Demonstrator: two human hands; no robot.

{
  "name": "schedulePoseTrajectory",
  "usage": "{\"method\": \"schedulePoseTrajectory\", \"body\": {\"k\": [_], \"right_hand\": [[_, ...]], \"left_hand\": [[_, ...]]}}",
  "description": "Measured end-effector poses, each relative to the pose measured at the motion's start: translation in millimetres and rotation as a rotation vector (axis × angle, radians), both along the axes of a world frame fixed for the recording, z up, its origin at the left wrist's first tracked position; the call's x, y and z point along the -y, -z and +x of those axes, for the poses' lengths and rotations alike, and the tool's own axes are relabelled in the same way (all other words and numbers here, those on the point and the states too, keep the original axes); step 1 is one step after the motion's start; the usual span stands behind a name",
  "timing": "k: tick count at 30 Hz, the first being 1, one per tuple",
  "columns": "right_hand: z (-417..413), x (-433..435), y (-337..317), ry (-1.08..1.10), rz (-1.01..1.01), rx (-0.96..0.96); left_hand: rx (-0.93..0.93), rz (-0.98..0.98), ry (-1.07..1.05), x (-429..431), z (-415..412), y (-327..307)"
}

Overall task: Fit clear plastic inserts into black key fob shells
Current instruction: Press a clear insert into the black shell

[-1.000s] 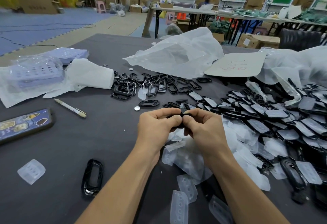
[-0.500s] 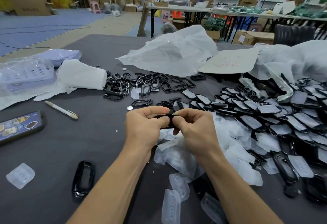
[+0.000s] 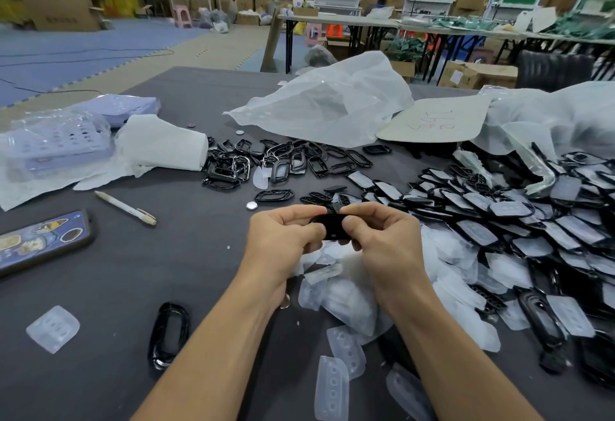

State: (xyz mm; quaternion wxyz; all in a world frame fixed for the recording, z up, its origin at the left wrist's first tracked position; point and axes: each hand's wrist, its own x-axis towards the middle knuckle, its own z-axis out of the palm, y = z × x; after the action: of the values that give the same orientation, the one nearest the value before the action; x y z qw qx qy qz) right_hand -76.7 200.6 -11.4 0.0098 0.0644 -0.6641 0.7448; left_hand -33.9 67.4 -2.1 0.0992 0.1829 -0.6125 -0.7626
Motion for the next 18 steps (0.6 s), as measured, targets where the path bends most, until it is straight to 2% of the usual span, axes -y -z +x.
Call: {"method": "schedulePoseTrajectory", "body": {"k": [9,13,18], "right_hand": [[-3.2,-2.2,-3.3,-0.024,0.019,0.067],[-1.9,-1.0,-4.1,-0.021,0.049,0.045],[-0.6,0.2,-4.3,-0.027,0.071,0.078]], "left_hand": [[0.095,0.180,0.023,5.6,-2.4,-3.0],[0.101,0.162,-0.017,5.9,-2.3,-3.6],[0.048,0.029,-0.093,4.6,-1.4,-0.8]]}}
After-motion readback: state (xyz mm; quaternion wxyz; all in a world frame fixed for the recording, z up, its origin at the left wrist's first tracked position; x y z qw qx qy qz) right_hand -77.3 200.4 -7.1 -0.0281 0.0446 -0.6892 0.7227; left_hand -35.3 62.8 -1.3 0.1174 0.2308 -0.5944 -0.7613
